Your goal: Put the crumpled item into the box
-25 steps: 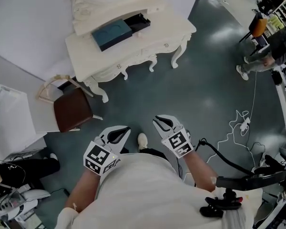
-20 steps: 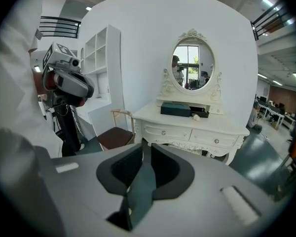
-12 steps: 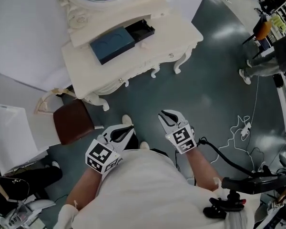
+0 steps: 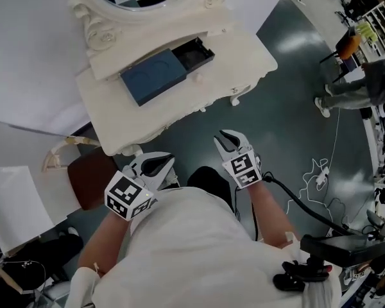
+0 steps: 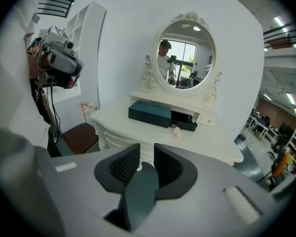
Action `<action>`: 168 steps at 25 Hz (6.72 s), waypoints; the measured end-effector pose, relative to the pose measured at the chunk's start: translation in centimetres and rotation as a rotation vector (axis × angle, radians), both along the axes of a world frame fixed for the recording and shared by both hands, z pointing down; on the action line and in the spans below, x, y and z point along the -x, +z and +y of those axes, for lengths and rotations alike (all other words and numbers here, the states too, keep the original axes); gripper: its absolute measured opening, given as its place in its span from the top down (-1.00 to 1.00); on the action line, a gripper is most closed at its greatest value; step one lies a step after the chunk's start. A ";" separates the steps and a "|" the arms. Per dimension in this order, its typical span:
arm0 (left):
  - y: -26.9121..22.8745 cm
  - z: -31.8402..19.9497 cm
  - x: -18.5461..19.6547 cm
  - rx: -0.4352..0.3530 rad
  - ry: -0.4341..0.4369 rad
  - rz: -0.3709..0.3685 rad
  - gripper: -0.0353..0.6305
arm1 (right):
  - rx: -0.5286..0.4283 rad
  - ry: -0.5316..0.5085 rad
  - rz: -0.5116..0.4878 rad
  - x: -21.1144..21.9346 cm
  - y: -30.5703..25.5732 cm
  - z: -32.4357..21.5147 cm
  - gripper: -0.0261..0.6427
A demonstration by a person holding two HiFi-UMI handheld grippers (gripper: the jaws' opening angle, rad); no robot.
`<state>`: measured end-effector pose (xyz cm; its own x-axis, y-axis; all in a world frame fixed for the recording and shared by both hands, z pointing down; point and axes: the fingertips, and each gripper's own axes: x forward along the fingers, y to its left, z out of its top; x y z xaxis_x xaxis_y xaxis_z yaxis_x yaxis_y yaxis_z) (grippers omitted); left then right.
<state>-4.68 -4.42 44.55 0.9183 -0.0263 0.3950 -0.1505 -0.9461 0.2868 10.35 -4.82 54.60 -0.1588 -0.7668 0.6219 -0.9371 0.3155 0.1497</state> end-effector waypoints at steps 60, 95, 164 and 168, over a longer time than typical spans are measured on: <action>-1.6 -21.5 -14.3 -0.026 -0.566 -0.094 0.88 | 0.131 -0.585 0.153 -13.3 5.7 -34.7 0.53; -0.8 -22.3 -12.3 0.016 -0.662 -0.138 0.88 | 0.217 -0.593 0.173 -12.4 8.9 -38.9 0.25; -1.8 7.3 9.8 -0.062 -0.409 0.024 0.88 | 0.017 -0.489 -0.098 15.2 -5.3 6.0 0.92; -1.4 7.7 9.7 -0.061 -0.405 0.027 0.88 | 0.019 -0.490 -0.097 15.3 -4.9 6.5 0.92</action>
